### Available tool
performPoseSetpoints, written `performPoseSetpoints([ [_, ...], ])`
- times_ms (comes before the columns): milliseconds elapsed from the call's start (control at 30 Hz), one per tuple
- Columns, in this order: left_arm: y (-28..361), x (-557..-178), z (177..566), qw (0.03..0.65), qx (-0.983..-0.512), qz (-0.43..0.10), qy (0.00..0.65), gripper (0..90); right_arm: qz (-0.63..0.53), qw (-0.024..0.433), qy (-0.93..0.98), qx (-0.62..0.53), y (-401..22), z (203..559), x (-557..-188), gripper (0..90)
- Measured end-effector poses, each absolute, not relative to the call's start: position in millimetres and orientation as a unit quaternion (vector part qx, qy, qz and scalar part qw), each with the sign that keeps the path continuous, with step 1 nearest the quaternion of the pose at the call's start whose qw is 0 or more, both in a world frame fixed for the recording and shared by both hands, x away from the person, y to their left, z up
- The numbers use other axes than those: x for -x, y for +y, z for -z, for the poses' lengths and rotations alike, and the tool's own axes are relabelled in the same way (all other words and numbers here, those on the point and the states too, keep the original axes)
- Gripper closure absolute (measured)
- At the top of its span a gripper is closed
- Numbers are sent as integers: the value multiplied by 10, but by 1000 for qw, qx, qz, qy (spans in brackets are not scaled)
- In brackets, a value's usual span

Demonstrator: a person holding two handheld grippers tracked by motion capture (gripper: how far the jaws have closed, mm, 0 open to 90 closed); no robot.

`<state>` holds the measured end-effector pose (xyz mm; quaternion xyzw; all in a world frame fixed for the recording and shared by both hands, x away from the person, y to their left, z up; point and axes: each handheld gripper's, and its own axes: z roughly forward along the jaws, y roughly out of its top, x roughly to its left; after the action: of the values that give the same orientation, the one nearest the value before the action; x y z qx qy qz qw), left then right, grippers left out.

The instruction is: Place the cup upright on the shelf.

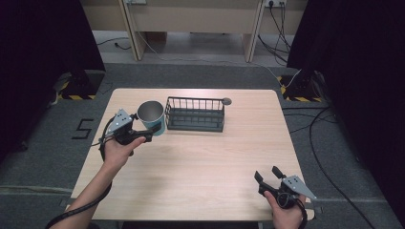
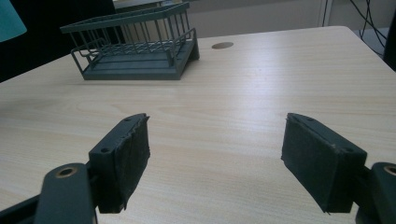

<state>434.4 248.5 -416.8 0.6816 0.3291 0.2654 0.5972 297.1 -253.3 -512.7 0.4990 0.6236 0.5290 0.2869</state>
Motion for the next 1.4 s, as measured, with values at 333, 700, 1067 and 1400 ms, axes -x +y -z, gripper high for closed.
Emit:
performPoseSetpoints([
  [333,2388,-4413,4160,598,-682,-264,327,155,-529,287,624,-499,-2534,5127,-2973,240],
  [700,2278,-4478,4121,601,-684,-262,321,154,-529,287,623,-499,-2535,5127,-2974,241],
  [1067,2167,-4544,4102,602,-685,-259,318,155,-530,285,624,-499,-2538,5127,-2974,242],
  [1400,2091,-4603,4049,602,-685,-262,315,154,-530,285,624,-499,-2538,5127,-2975,242],
])
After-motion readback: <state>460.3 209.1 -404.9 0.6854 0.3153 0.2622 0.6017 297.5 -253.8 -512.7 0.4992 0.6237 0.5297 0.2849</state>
